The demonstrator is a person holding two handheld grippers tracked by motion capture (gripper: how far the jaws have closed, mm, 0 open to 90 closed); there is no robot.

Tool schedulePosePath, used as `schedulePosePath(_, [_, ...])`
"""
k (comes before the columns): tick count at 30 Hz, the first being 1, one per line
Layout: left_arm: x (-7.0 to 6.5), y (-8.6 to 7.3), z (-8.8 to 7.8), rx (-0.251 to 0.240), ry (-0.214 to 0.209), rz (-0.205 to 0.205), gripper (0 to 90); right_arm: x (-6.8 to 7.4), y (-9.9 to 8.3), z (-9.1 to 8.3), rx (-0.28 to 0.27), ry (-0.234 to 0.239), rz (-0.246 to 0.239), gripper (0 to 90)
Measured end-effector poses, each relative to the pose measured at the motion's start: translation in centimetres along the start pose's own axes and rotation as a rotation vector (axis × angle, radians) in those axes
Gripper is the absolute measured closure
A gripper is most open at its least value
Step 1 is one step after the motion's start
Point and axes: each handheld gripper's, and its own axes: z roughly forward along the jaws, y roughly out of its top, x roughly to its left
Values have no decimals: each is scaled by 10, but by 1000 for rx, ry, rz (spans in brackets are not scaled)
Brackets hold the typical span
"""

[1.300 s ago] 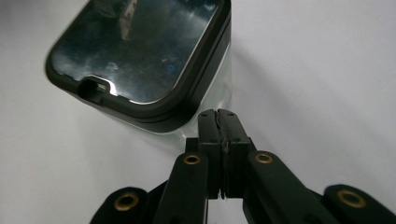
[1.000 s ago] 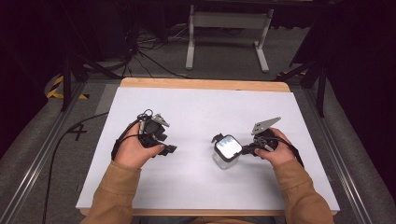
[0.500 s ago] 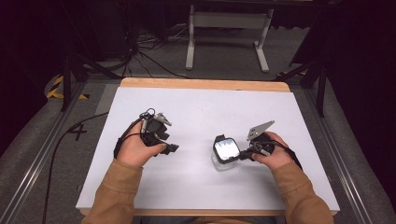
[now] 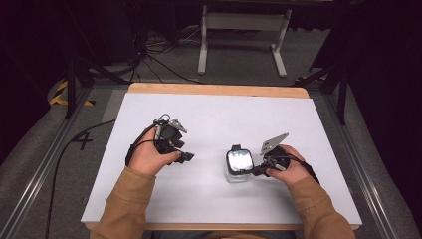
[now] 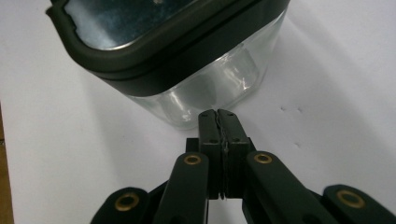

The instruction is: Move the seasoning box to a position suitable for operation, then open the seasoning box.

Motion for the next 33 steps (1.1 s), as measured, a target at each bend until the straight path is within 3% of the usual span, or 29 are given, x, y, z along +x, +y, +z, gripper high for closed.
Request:
schedulePosePath(11, [-2, 9, 6, 1, -19, 22, 417, 6, -5, 8, 20, 15, 6, 900])
schedulePosePath(15, [-2, 12, 8, -9, -21, 31, 427, 6, -7, 1, -15, -5, 17, 900])
schedulePosePath(18, [-3, 14, 8, -31, -33, 37, 492, 5, -9, -8, -46, -28, 25, 900])
schedulePosePath(19, [-3, 18, 9, -70, -66, 56, 509, 5, -12, -21, -84, -56, 37, 900])
schedulePosePath(20, [-3, 18, 9, -70, -66, 56, 510, 5, -12, -21, -84, -56, 37, 900])
schedulePosePath(21, [-5, 23, 9, -113, -81, 72, 516, 4, -16, -30, -118, -83, 39, 900])
schedulePosePath(23, [-8, 27, 10, -169, -67, 102, 527, 5, -19, -38, -149, -103, 50, 900])
schedulePosePath(24, [-8, 27, 10, -169, -67, 102, 540, 5, -19, -38, -149, -103, 50, 900])
schedulePosePath(25, [-8, 31, 11, -193, -52, 145, 540, 6, -20, -42, -159, -113, 60, 900])
schedulePosePath(27, [-11, 38, 17, -244, -82, 154, 547, 7, -26, -48, -180, -132, 68, 900])
schedulePosePath(30, [-11, 42, 21, -265, -97, 140, 595, 7, -29, -50, -190, -148, 80, 900])
schedulePosePath(33, [-7, 46, 32, -297, -121, 68, 602, 8, -35, -52, -201, -153, 101, 900])
